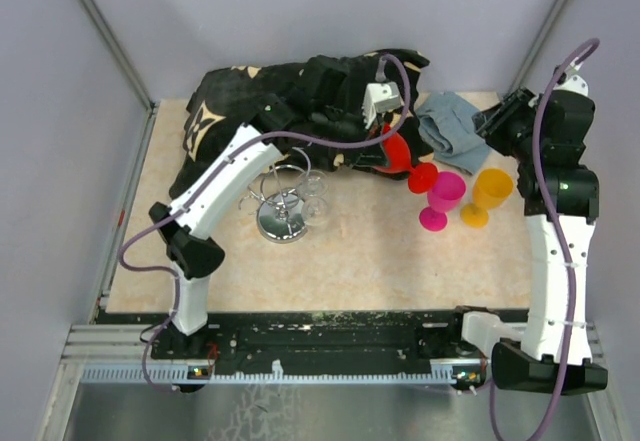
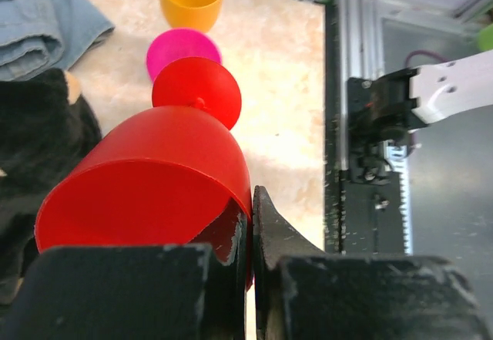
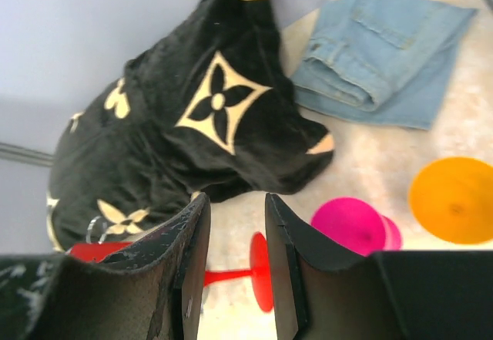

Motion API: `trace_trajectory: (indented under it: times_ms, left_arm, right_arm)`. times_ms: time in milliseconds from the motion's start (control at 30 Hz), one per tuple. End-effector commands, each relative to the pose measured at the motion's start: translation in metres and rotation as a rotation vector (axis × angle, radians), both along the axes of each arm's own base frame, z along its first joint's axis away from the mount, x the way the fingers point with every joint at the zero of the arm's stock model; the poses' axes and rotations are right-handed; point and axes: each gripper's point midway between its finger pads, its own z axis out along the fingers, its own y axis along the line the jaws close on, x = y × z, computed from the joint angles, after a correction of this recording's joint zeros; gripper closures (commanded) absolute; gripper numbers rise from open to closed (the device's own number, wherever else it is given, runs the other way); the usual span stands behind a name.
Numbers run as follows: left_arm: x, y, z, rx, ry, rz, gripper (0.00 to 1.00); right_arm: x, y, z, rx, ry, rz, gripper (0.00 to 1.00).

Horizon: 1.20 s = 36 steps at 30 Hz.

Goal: Take the wine glass off the wine glass rack

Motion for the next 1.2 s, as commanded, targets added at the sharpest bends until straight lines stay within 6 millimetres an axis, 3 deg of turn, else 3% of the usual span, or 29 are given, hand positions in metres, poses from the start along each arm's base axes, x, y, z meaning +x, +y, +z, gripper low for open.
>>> trace_trajectory:
  times_ms: [0,167,300,600,900,1167]
  left_arm:
    - [0.002,-0.006,-0.016,0.088,-0.122,-0.012,1.00]
    - [-0.006,-0.017,-0.050,0.186,-0.161,-0.055,1.00]
    - [-0.006,-0.018,-0.065,0.233,-0.177,-0.065,1.00]
    - [0.011,-0.012,-0.113,0.375,-0.203,-0.059,1.00]
    - [0.013,-0.011,-0.159,0.493,-0.212,-0.120,1.00]
    - [0.015,-0.009,-0.183,0.559,-0.227,-0.151,0.99]
  right_arm:
    - [-0.023,-0.025,0.018,-0.115,-0.024,-0.112,0.65]
    - [-0.034,-0.031,0.020,-0.143,-0.022,-0.138,0.65]
    - [-0.036,-0.030,0.017,-0.143,-0.019,-0.133,0.65]
    - [-0.025,-0.023,0.013,-0.116,-0.018,-0.100,0.65]
    - [-0.020,-0.020,0.009,-0.111,-0.008,-0.079,0.66]
    - [-0.017,-0.019,0.007,-0.113,-0.006,-0.068,0.67]
